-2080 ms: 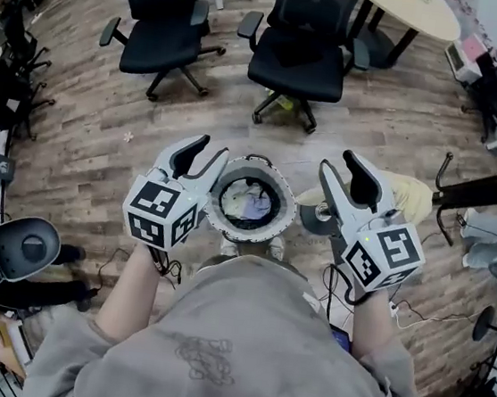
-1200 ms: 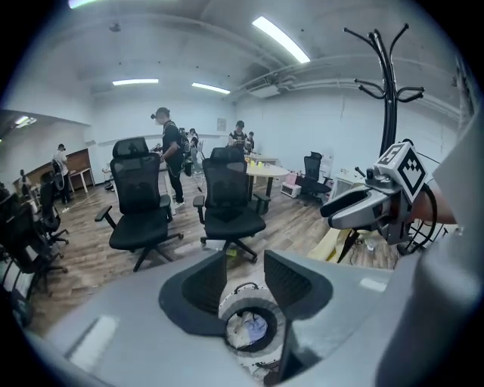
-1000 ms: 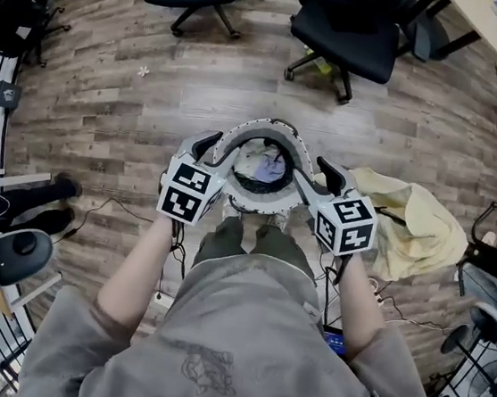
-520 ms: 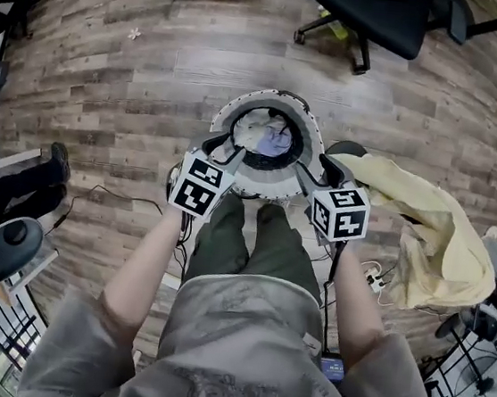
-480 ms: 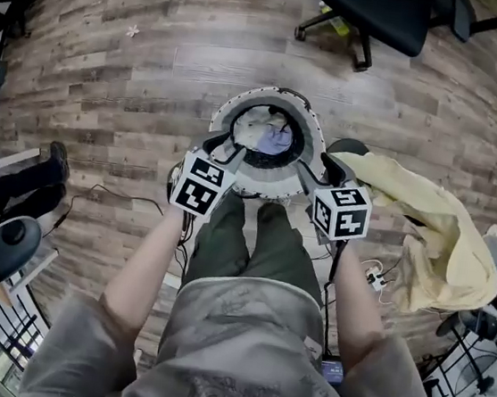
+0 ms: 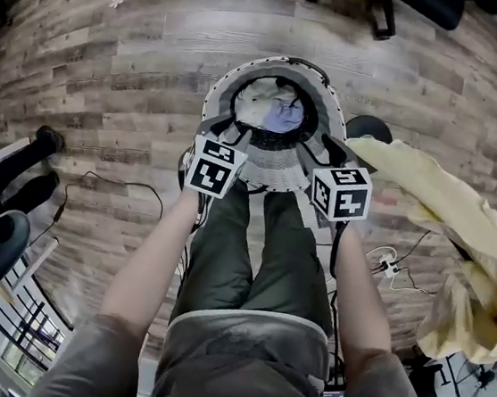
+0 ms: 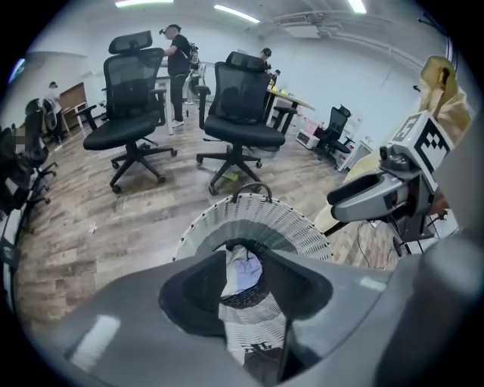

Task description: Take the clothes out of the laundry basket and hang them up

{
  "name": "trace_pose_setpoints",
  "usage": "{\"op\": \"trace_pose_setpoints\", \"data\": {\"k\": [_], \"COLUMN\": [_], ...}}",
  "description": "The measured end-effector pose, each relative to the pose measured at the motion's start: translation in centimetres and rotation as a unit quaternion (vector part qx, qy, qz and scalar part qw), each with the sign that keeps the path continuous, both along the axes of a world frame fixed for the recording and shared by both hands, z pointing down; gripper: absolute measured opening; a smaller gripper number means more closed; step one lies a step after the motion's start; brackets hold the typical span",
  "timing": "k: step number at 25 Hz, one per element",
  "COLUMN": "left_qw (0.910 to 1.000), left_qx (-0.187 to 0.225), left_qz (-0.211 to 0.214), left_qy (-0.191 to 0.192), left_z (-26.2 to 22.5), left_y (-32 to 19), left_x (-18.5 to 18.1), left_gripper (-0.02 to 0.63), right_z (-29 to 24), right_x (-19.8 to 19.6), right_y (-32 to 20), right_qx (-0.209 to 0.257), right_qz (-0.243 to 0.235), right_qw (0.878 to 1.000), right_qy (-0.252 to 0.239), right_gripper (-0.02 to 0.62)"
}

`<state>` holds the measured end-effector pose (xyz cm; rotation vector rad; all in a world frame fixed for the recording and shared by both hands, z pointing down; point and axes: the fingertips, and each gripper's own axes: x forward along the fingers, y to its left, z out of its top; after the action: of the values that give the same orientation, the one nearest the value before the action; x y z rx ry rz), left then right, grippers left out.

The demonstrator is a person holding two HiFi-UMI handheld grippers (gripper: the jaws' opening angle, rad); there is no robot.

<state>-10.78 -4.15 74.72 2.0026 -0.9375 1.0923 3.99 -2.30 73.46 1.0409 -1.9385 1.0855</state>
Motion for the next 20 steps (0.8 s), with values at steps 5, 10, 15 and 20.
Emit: {"op": "trace_pose_setpoints", "data": {"k": [5,10,15,20], "left_qw": [0.9996,0.9967,0.9982,0.9932], "left_qx": [-0.021,-0.047,-0.039,-0.097], "left_qz": [-0.020,-0.066,-0.042,-0.056], "left_qy": [-0.001,0.008,-0.018,-0.033], "left_z": [6.2,11.2,18.0,24.3], "left_y": [0.4,0.7,0.8,2.6], "left_x": [-0.5,-0.1,0.5,0.5], "left_gripper": [0.155,0.155,0.155,0.164], "right_z": [6.1,12.3,18.0,23.0], "right_x": [-1.0,-1.5,-0.8,-1.6], "right_y": [1.1,1.3,0.9,1.0], "right_qx": [-0.028,-0.044,-0.056,-0.059], "right_qz": [0.001,0.014,0.031,0.073], "right_qw": [1.000,0.998,0.997,0.994], "right_qy": [-0.004,-0.032,-0.031,-0.063], "right_gripper": [0.259,0.270,0.279,0.317]}}
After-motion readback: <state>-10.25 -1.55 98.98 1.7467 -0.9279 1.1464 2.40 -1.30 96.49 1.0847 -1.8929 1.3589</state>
